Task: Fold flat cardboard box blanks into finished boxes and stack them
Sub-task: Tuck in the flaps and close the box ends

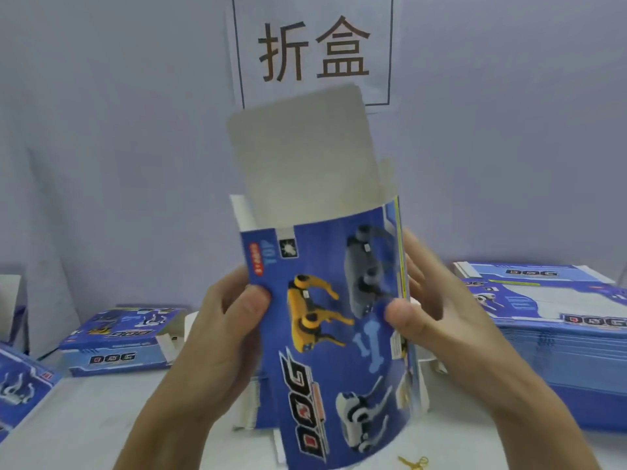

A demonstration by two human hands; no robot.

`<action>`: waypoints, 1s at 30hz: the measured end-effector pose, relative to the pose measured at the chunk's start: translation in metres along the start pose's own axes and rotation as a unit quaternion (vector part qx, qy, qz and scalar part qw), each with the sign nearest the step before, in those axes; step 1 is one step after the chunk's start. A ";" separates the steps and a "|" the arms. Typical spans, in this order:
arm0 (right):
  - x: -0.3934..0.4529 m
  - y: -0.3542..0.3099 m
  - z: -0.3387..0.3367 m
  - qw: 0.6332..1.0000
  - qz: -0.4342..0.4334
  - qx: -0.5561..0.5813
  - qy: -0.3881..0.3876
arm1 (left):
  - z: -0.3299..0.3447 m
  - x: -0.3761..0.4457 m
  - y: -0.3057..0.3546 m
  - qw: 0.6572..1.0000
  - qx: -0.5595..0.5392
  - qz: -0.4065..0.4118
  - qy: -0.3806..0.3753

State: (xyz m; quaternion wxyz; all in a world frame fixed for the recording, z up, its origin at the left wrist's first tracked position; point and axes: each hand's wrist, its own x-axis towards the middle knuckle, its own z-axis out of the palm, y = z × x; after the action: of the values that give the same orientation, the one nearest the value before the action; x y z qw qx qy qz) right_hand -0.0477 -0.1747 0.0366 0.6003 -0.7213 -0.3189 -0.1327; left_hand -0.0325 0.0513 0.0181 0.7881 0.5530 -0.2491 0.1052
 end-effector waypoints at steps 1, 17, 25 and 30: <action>0.001 0.004 0.001 1.000 0.007 -0.004 0.013 | 0.006 -0.001 0.003 1.000 0.010 -0.018 -0.004; 0.008 0.032 0.017 0.990 0.039 0.057 0.126 | 0.046 0.005 -0.008 0.996 0.043 0.036 0.071; 0.010 0.053 0.025 0.986 0.060 0.119 0.097 | 0.035 0.005 -0.027 0.994 0.062 0.021 0.085; 0.004 0.059 0.014 0.988 0.098 0.040 0.108 | 0.020 0.011 -0.009 0.988 0.077 -0.130 0.001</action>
State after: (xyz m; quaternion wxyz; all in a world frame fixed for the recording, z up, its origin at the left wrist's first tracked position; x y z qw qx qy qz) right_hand -0.0100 -0.1649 -0.0106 0.6697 -0.7058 -0.1849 -0.1380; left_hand -0.0249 0.0283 0.0215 0.7504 0.6396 -0.1656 0.0208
